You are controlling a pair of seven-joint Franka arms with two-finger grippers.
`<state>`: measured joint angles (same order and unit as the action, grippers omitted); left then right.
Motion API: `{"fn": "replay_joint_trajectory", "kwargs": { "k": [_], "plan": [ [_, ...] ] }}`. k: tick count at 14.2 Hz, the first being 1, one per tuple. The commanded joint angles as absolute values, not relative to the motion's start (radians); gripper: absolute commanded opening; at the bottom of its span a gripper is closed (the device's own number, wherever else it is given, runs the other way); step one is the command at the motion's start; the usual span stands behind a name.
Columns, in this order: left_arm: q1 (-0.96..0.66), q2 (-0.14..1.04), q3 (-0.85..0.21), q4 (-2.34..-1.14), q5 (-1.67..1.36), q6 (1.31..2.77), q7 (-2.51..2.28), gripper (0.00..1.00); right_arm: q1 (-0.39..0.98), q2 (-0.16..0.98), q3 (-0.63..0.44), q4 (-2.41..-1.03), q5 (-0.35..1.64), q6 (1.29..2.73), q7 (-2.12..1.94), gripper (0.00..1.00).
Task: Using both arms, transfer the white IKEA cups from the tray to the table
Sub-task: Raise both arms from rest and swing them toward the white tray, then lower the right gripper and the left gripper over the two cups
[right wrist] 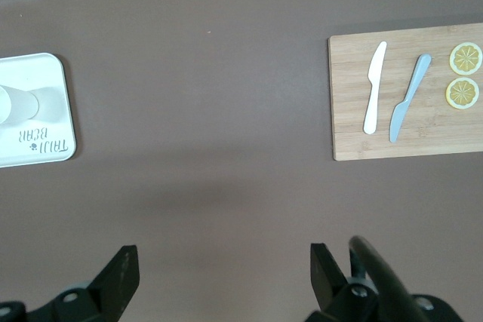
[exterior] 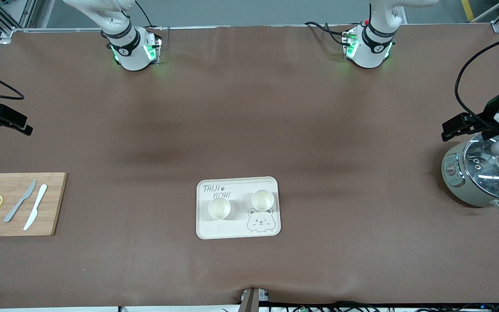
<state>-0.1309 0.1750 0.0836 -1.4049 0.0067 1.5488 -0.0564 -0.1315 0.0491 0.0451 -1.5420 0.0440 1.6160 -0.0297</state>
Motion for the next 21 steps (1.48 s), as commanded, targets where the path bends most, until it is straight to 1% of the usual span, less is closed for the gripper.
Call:
{"fn": "replay_joint_trajectory", "kwargs": {
  "k": [1,3,8,11,13,15,18,21],
  "plan": [
    [-0.138,0.210,0.080,-1.401,0.006,1.537,-0.040,1.00,-0.129,0.051,0.044,-1.532,0.038,1.606,-0.041,1.00],
    [-0.144,0.236,0.077,-1.397,-0.014,1.546,-0.051,1.00,-0.127,0.049,0.044,-1.529,0.038,1.621,-0.043,1.00],
    [-0.152,0.297,0.075,-1.397,-0.077,1.623,-0.113,1.00,-0.114,0.052,0.049,-1.500,0.054,1.631,-0.037,1.00],
    [-0.213,0.353,0.075,-1.396,-0.077,1.695,-0.231,1.00,-0.034,0.061,0.048,-1.494,0.052,1.666,-0.014,1.00],
    [-0.253,0.388,0.075,-1.396,-0.078,1.741,-0.308,1.00,-0.014,0.107,0.049,-1.476,0.078,1.696,-0.002,1.00],
    [-0.285,0.429,0.075,-1.393,-0.095,1.778,-0.397,1.00,0.018,0.158,0.046,-1.474,0.161,1.729,0.056,1.00],
    [-0.333,0.478,0.075,-1.390,-0.097,1.867,-0.516,1.00,0.101,0.236,0.046,-1.476,0.158,1.839,0.158,1.00],
    [-0.388,0.535,0.077,-1.385,-0.097,1.983,-0.664,1.00,0.155,0.319,0.046,-1.476,0.156,1.939,0.253,1.00]
  ]
}}
